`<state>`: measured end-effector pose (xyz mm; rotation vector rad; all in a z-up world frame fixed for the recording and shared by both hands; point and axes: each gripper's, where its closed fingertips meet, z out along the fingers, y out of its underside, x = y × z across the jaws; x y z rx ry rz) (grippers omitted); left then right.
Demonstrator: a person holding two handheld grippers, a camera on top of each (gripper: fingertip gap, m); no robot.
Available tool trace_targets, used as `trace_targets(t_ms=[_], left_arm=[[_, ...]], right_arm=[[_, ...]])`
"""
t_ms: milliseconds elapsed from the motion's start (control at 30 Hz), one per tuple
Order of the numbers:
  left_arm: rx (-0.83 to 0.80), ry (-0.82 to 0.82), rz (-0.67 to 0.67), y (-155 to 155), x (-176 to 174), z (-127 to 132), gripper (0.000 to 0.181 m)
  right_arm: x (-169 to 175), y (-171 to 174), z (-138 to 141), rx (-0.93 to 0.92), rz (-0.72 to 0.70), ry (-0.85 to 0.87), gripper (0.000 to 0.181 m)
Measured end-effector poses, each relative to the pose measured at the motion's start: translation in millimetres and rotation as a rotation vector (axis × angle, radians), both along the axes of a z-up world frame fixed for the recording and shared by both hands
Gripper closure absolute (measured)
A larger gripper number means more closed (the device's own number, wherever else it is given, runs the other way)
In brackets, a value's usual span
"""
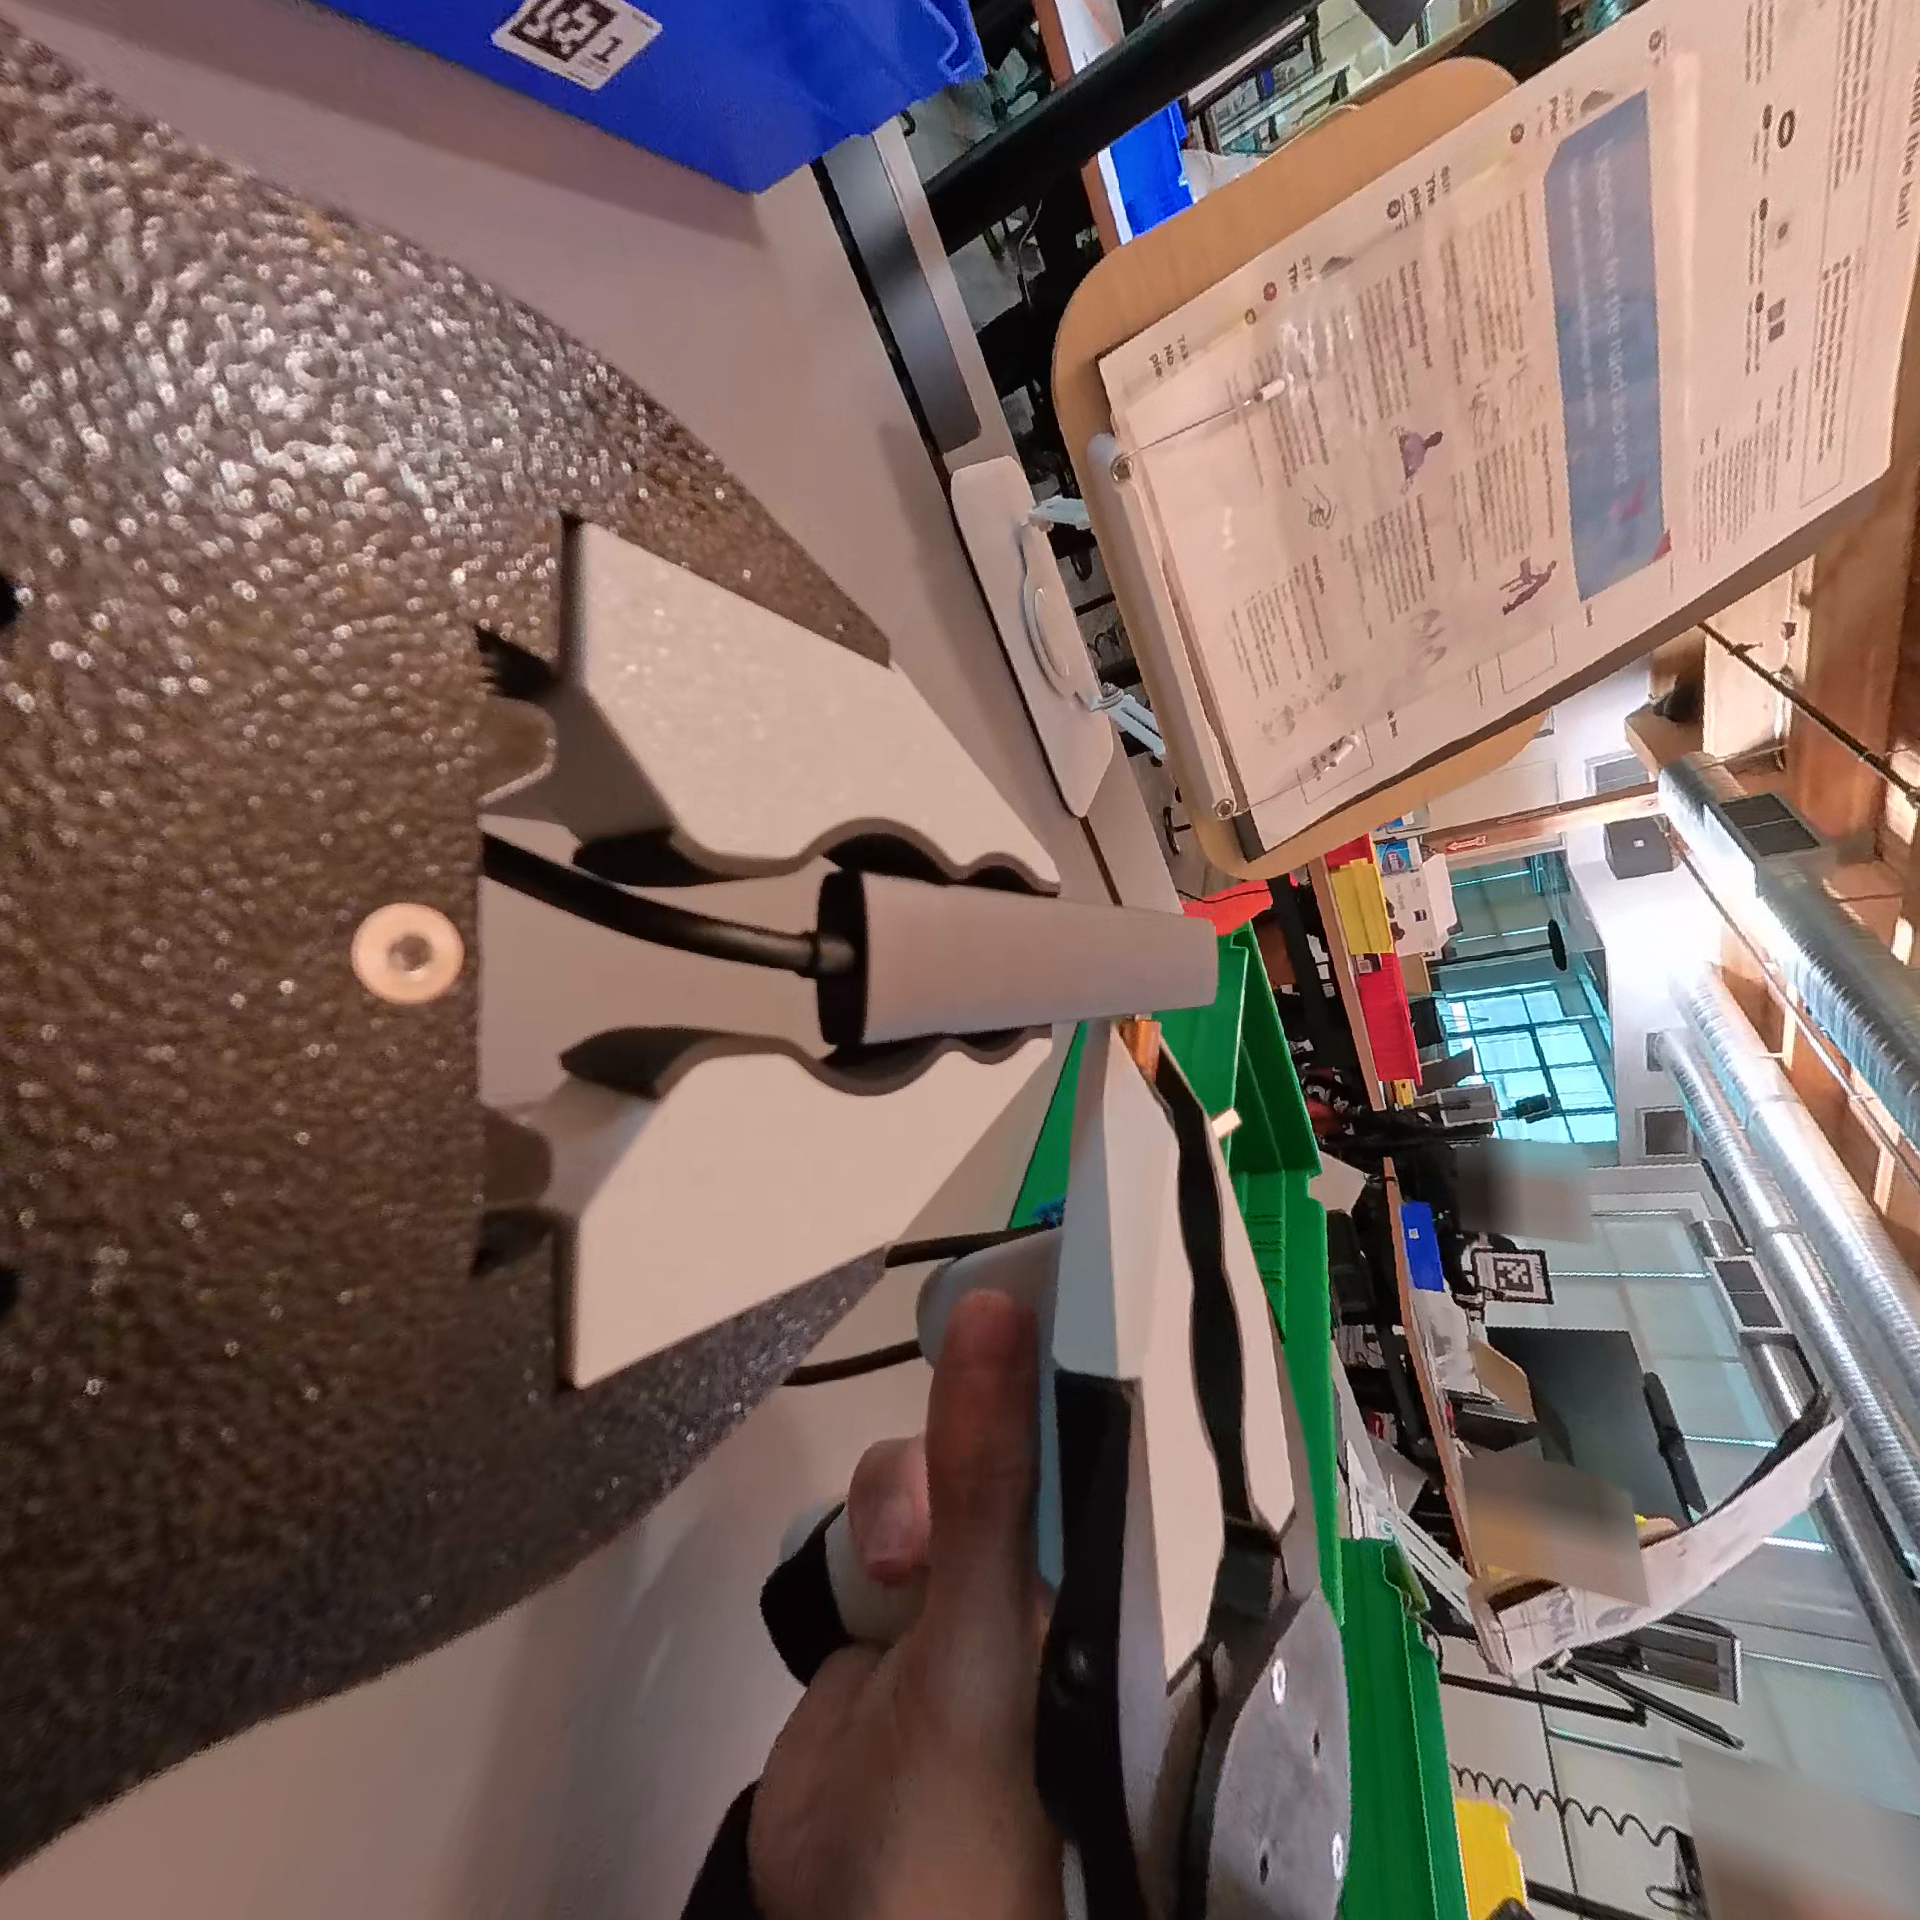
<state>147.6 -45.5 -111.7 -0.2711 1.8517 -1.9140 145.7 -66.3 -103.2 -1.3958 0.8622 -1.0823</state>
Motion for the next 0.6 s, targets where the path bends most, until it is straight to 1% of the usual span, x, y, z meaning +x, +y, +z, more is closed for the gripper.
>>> trace_targets(t_ms=[100, 233, 267, 367, 533, 600], left_arm=[[-0.006, 0.047, -0.016, 0.4, 2.0, -3.0, 0.159], [0.044, 0.025, 0.002, 1.9, 7.1, -7.9, 0.158], [0.053, 0.012, 0.007, 1.9, 6.6, -8.2, 0.158], [0.061, -0.048, 0.035, 2.8, 4.1, -3.4, 0.158], [0.062, -0.067, 0.035, 1.6, 0.8, -1.7, 0.158], [0.048, -0.054, 0.034, 2.6, 1.0, -0.8, 0.159]], right_arm=[[0.8, 0.6, -2.2, -0.044, -0.015, 0.015, 0.17], [3.5, -0.1, -11.7, -0.157, -0.059, 0.113, 0.17], [2.9, -0.4, -13.4, -0.154, -0.061, 0.142, 0.17], [0.5, 1.2, -11.2, 0.05, 0.025, 0.235, 0.169], [-3.0, 0.3, -10.3, -0.018, 0.036, 0.237, 0.17], [-2.2, 0.3, -10.2, -0.02, 0.086, 0.267, 0.17]])
